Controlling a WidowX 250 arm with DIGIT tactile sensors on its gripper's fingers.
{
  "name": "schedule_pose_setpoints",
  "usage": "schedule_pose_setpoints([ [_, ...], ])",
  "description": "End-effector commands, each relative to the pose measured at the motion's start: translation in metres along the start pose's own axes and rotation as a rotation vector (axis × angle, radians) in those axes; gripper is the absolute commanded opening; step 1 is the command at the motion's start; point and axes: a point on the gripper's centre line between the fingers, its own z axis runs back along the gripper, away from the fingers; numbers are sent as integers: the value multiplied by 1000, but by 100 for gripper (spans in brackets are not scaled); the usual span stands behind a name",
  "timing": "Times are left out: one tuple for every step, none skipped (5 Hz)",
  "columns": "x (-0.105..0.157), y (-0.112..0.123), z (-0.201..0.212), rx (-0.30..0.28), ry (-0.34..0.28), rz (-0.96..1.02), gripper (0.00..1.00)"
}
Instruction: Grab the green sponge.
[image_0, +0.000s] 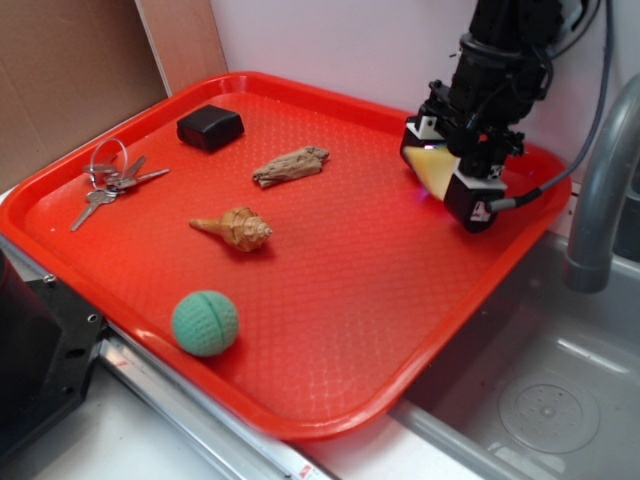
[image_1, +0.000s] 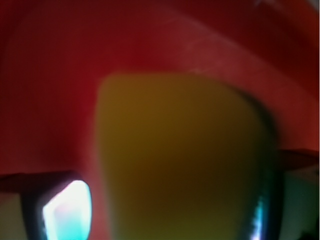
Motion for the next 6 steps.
schedule_pose_setpoints([
  [2,8,25,-26,-104,60,0],
  [-1,9,28,-29,-116,68,0],
  [-10,11,43,-13,-162,115,0],
  [-45,21,84,-52,-233,269,0],
  [-104,27,114,-113,-324,510,0],
  [-163,24,143,-187,-372,654,0],
])
